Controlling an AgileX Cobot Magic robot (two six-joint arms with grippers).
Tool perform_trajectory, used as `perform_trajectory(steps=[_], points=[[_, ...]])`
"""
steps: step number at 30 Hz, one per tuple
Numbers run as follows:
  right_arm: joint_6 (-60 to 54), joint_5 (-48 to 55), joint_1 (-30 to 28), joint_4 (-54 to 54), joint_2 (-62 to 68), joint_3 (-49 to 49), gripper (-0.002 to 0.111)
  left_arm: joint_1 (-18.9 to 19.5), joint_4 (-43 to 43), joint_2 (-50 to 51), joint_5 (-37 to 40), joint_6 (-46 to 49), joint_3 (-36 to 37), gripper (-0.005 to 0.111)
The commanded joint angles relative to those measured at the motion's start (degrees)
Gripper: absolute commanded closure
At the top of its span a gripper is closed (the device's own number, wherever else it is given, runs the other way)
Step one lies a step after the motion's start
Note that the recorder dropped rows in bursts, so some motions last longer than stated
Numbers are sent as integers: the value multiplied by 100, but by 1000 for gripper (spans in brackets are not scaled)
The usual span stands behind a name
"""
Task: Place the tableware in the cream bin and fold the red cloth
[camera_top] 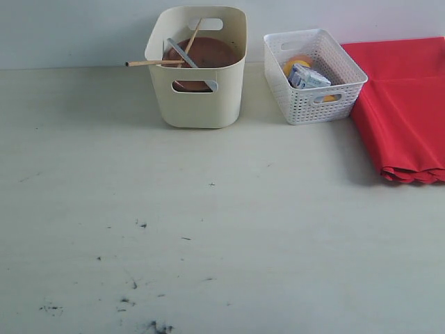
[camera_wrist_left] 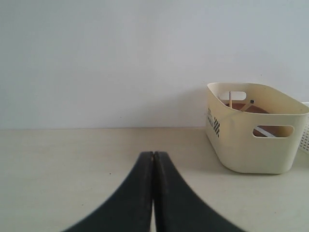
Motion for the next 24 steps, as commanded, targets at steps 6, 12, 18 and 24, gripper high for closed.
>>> perform_trajectory(steps=[6, 12, 18, 24], points=[[-10, -61, 23, -5, -33, 16, 108, -28, -34, -37, 25, 9, 18, 105], [-10, -61, 23, -5, -33, 16, 108, -28, -34, -37, 25, 9, 18, 105], [-10, -118, 23, -5, -33, 16, 108, -28, -34, -37, 25, 9, 18, 105], [-10, -105, 23, -5, -33, 16, 108, -28, -34, -37, 25, 9, 18, 105]])
